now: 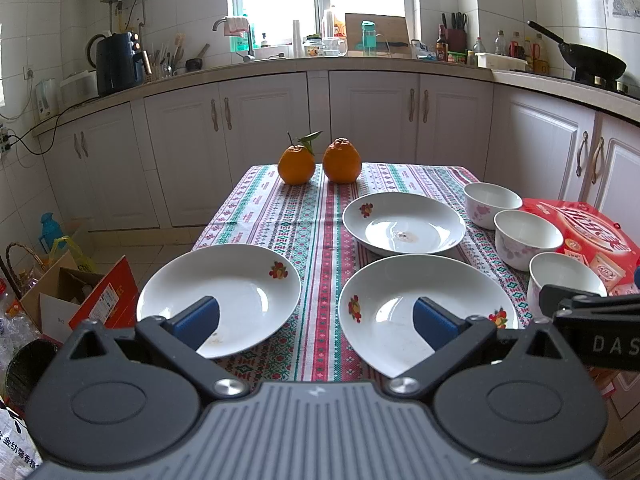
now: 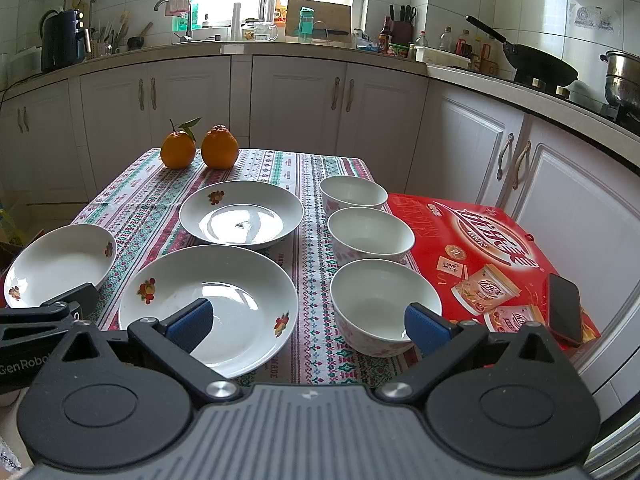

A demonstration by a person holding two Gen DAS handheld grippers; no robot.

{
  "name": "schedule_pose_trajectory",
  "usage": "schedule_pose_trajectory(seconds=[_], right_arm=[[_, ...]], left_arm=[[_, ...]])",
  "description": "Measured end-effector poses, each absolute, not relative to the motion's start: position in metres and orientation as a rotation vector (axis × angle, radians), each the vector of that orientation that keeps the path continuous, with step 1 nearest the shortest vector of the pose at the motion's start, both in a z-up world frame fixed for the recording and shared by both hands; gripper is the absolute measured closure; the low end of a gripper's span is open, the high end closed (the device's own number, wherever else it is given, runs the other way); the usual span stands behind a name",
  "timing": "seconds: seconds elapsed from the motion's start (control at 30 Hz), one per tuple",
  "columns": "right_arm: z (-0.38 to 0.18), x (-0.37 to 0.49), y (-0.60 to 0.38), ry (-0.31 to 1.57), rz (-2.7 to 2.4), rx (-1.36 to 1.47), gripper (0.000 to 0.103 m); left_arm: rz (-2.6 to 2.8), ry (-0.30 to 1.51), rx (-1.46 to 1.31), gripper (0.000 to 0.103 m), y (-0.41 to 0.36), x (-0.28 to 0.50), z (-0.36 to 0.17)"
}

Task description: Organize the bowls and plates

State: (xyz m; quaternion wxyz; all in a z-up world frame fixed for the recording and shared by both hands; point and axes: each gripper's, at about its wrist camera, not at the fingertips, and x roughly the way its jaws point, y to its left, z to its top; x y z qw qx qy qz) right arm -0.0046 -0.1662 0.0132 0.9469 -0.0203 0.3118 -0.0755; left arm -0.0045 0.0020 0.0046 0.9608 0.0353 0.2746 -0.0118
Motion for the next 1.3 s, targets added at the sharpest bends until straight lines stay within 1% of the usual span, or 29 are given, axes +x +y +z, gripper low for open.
schedule_pose_trajectory(seconds=[1.13, 1.3], right_arm=[[0.01, -0.001, -0.168, 0.65, -0.147, -0.036, 0.0], [0.01, 0.009, -0.171, 0.666, -0.097, 0.004, 0.0]], left_arm=[[-0.025, 0.56, 0.071, 0.001, 0.002, 0.0, 0.002], [-0.029, 0.553, 0.069, 0.001, 0.006, 0.007, 0.002]])
